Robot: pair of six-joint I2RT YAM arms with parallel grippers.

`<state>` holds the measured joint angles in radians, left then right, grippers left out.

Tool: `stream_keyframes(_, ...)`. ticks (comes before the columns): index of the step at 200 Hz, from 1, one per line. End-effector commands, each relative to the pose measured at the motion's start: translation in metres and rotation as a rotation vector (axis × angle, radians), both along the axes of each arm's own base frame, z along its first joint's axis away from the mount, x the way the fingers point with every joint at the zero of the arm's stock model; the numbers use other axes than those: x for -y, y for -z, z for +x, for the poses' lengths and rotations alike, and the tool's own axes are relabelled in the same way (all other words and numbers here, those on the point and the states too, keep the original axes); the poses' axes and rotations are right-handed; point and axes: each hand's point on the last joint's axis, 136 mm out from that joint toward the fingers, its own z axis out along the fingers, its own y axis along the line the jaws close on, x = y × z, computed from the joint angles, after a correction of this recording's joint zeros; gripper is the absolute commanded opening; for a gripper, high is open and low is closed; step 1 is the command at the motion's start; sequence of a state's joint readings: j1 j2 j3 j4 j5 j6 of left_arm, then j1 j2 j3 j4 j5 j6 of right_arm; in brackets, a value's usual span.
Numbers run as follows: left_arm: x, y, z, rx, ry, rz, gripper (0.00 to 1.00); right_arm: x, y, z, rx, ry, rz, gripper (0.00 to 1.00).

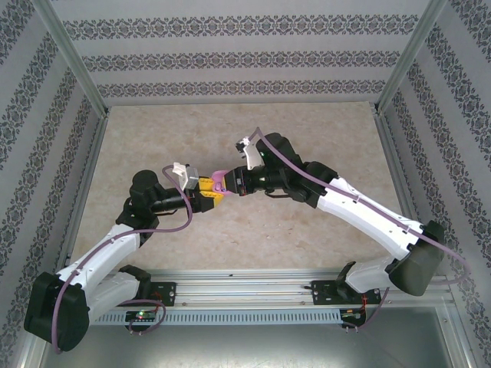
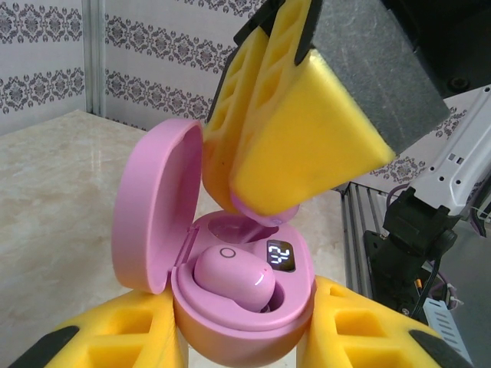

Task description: Insert the wireless bluetooth earbuds into the charging case

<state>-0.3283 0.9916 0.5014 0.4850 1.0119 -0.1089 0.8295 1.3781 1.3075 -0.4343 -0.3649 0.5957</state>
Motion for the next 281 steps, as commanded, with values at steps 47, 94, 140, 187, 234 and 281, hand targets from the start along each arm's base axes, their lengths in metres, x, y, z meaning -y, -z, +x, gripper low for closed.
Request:
stream_keyframes(47, 0.004, -0.013, -0.009, 0.057, 0.036, -0.015, 0.23, 0.003, 0.009, 0.004, 0.036, 0.008, -0.058, 0.15)
stream_keyframes(94, 0.005, -0.016, -0.007, 0.064, 0.038, -0.017, 0.23, 0.006, 0.023, -0.001, 0.012, 0.009, -0.079, 0.19)
stream_keyframes(140, 0.005, -0.017, -0.007, 0.065, 0.038, -0.023, 0.23, 0.007, 0.025, 0.001, 0.018, 0.015, -0.091, 0.23)
stream_keyframes(187, 0.005, -0.018, -0.008, 0.064, 0.039, -0.026, 0.23, 0.006, 0.016, 0.003, 0.033, 0.018, -0.076, 0.29)
stream_keyframes(234, 0.005, -0.018, -0.01, 0.063, 0.042, -0.028, 0.23, 0.008, 0.009, 0.006, 0.052, 0.039, -0.073, 0.32)
stream_keyframes(281, 0.005, -0.019, -0.011, 0.058, 0.052, -0.034, 0.23, 0.006, 0.001, 0.009, 0.062, 0.043, -0.067, 0.35)
